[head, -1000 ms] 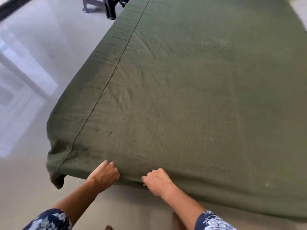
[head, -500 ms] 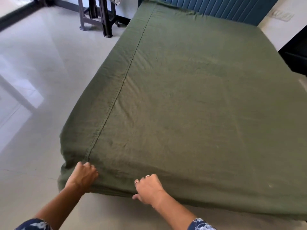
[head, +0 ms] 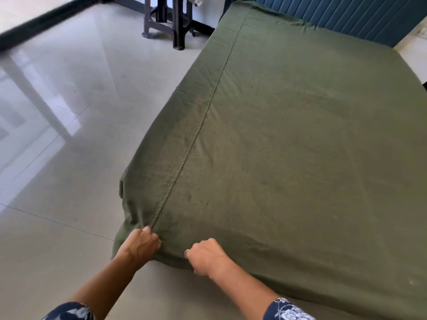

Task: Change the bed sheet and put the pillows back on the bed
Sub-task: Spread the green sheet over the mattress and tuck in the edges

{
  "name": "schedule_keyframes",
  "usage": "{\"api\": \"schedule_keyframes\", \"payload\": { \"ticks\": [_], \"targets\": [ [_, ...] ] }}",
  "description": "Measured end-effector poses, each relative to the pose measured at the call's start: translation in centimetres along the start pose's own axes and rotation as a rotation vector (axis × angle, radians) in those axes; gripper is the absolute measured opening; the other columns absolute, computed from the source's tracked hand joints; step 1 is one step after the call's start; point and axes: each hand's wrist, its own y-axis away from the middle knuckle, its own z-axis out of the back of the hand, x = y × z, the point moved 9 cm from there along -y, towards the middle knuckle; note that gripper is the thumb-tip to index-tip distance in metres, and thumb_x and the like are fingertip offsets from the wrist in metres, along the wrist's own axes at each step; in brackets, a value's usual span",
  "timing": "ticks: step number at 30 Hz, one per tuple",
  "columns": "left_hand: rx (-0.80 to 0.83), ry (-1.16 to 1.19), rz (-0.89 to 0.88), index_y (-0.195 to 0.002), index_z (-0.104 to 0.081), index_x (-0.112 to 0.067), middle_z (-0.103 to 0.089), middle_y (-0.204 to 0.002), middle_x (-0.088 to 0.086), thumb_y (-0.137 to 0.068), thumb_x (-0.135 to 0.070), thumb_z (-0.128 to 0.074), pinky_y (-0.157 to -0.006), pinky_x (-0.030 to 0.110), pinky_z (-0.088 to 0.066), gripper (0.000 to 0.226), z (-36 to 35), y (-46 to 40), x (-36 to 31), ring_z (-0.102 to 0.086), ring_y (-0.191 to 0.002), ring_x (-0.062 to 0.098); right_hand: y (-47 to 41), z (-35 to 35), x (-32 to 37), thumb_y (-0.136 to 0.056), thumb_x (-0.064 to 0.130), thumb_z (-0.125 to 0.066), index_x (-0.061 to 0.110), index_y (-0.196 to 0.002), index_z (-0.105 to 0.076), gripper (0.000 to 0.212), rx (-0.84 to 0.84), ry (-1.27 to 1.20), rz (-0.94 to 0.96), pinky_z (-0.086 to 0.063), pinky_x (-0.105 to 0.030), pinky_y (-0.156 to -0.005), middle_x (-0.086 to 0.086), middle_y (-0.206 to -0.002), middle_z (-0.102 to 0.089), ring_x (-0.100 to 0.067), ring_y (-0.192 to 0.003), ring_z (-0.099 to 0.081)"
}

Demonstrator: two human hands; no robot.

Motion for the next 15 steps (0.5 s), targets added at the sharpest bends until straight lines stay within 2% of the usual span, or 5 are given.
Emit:
{"api": "schedule_keyframes", "payload": {
  "ticks": [3, 7, 10, 12, 15],
  "targets": [
    [0.014, 0.016, 0.040, -0.128, -0.054, -0.015, -0.058, -0.125, 0.006, -0.102, -0.008, -0.033, -0.091, 0.036, -0.044, 0.034, -0.6, 0.8, 0.4, -0.052, -0.117, 0.028, -0.1, -0.1, 0.8, -0.094, 0.014, -0.050, 0.007, -0.115, -0.060, 0.024, 0.038, -0.034, 0.047, -0.039, -0.036, -0.072, -0.016, -0.118, -0.063, -0.035, -0.108, -0.061],
    [0.068, 0.052, 0.115, -0.122, -0.061, -0.015, -0.064, -0.117, 0.004, -0.100, -0.010, -0.042, -0.089, 0.036, -0.050, 0.029, -0.4, 0.9, 2.1, -0.061, -0.111, 0.027, -0.5, 0.3, 0.8, -0.097, 0.022, -0.048, 0.007, -0.116, -0.059, 0.027, 0.079, -0.030, 0.048, -0.044, -0.038, -0.082, -0.017, -0.120, -0.062, -0.035, -0.110, -0.060],
    [0.154, 0.252, 0.146, -0.123, -0.060, -0.016, -0.063, -0.120, 0.001, -0.096, -0.039, -0.054, -0.089, 0.032, -0.046, 0.036, -0.4, 1.4, 4.4, -0.061, -0.111, 0.021, -1.4, 2.0, 0.7, -0.100, 0.032, -0.042, 0.007, -0.116, -0.059, 0.035, 0.025, -0.081, 0.016, -0.043, -0.040, -0.087, -0.018, -0.120, -0.061, -0.036, -0.112, -0.058],
    [0.171, 0.419, 0.245, -0.116, -0.060, -0.018, -0.064, -0.112, 0.000, -0.092, -0.062, -0.044, -0.081, 0.030, -0.044, 0.053, -1.0, 2.2, 6.8, -0.063, -0.103, 0.018, -2.3, 4.1, 0.6, -0.101, 0.034, -0.039, 0.007, -0.117, -0.058, 0.037, -0.080, -0.119, -0.007, -0.043, -0.041, -0.088, -0.019, -0.119, -0.061, -0.037, -0.113, -0.057],
    [0.061, 0.600, 0.453, -0.094, -0.059, -0.017, -0.057, -0.083, -0.004, -0.094, -0.066, -0.024, -0.067, 0.026, -0.038, 0.060, -1.6, 3.2, 10.8, -0.058, -0.078, 0.013, -4.4, 7.4, 0.4, -0.101, 0.035, -0.038, 0.008, -0.118, -0.056, 0.036, -0.202, -0.150, -0.052, -0.043, -0.041, -0.088, -0.016, -0.120, -0.062, -0.035, -0.114, -0.057]
  ]
}}
